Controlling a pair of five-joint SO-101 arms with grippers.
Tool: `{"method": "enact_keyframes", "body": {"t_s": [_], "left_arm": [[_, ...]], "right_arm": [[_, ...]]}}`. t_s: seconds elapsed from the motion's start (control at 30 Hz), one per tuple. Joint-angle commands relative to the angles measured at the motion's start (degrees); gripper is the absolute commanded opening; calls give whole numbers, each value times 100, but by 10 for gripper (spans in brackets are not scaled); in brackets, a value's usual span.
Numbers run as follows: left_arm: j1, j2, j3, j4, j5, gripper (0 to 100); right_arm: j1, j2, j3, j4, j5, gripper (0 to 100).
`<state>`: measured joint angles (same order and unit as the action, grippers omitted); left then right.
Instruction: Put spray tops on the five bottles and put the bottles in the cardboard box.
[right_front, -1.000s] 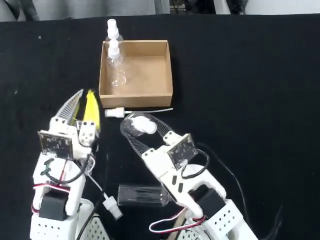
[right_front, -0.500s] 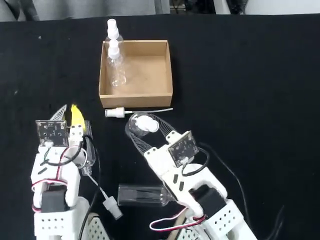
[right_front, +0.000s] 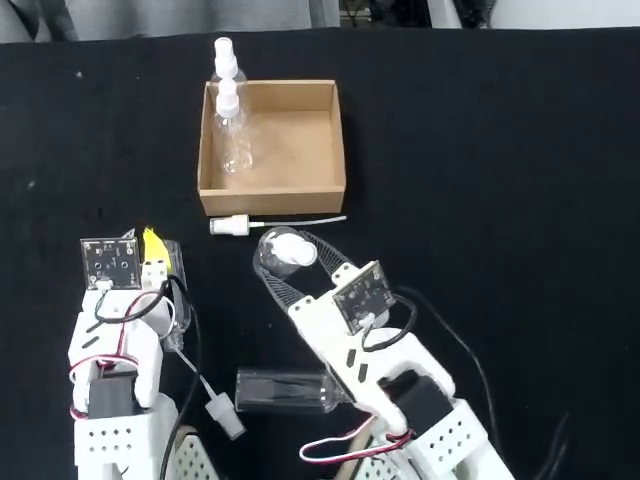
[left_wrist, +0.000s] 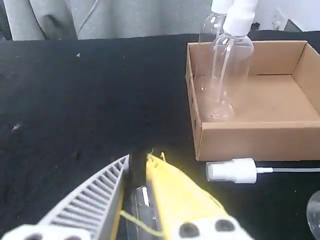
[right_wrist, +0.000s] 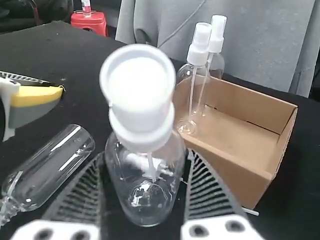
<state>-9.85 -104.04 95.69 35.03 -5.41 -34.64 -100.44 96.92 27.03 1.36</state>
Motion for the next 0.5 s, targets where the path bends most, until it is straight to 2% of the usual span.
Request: {"method": "enact_keyframes", "body": {"t_s": [0.0,0.4,0.47], "left_arm": [[-22,-62,171,53,-18,55],[-4,-62,171,105,-9,23],[-4,-62,171,114,273,29]], "right_arm": [[105,-127,-13,26,53,12],[105,-119,-13,26,53,12],[105,-110,-13,26,53,12]]}}
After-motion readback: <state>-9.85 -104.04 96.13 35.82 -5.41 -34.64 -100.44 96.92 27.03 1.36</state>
